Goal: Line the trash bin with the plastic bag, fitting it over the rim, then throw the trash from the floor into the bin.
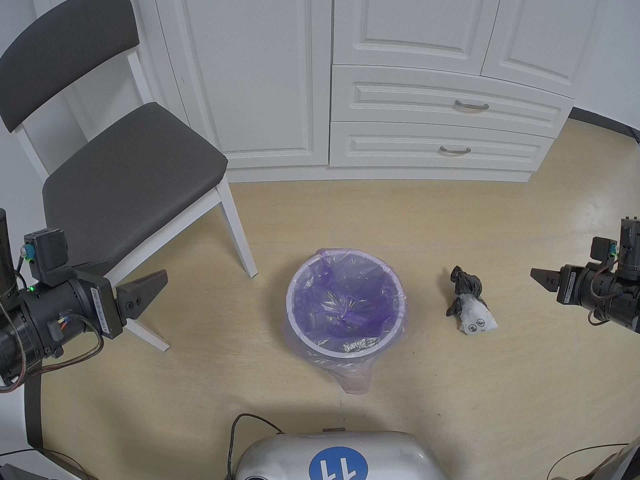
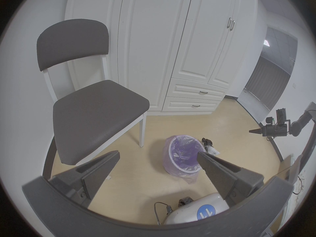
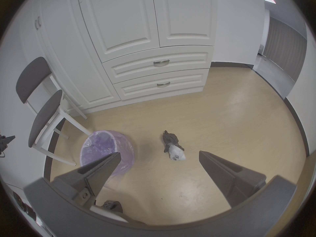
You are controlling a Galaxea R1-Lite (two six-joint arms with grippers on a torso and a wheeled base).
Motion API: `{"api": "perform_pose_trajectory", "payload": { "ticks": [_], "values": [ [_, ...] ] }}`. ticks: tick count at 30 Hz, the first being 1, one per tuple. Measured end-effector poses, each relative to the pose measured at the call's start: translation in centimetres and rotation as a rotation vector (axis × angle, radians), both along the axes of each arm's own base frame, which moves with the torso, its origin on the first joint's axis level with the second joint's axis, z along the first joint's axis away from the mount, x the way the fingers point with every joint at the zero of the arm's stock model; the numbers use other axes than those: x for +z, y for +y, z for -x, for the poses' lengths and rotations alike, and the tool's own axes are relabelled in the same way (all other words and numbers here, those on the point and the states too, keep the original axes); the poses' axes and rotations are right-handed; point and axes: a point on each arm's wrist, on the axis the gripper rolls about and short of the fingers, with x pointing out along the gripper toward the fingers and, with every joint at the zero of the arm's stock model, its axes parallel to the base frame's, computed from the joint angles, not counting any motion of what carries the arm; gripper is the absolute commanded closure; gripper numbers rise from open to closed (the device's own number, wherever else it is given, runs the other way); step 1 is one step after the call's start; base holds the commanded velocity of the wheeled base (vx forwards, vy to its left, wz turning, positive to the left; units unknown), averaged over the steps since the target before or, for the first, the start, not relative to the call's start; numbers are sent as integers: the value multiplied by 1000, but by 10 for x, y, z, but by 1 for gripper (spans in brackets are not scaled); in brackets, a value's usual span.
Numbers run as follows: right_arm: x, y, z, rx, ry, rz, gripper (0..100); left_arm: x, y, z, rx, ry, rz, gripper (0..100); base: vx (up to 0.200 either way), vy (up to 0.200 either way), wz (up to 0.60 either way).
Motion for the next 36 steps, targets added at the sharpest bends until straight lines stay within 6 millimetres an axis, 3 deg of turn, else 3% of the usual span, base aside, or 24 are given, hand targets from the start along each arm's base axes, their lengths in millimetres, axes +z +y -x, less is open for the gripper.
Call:
{"api": "perform_pose_trajectory", "payload": {
  "ticks": [7, 11, 16, 20, 24, 36],
  "values": [
    [14, 0, 3, 10, 164, 23, 0, -3, -2, -5, 3, 14, -9, 0, 0, 0, 0],
    [36, 0, 1, 18, 259, 28, 0, -3, -2, -7, 7, 8, -7, 0, 0, 0, 0],
    [73, 1, -12, 31, 272, 31, 0, -1, -3, -10, 25, -27, 4, 0, 0, 0, 0],
    [84, 3, -31, 54, 246, 22, 0, 1, -3, -14, 70, -66, 8, 0, 0, 0, 0],
    [79, 4, -57, 77, 199, 8, 0, 1, -4, -19, 112, -92, 0, 0, 0, 0, 0],
    [16, 5, -114, 91, 314, 0, 0, -5, -4, -24, 135, -111, -57, 0, 0, 0, 0]
  ]
}}
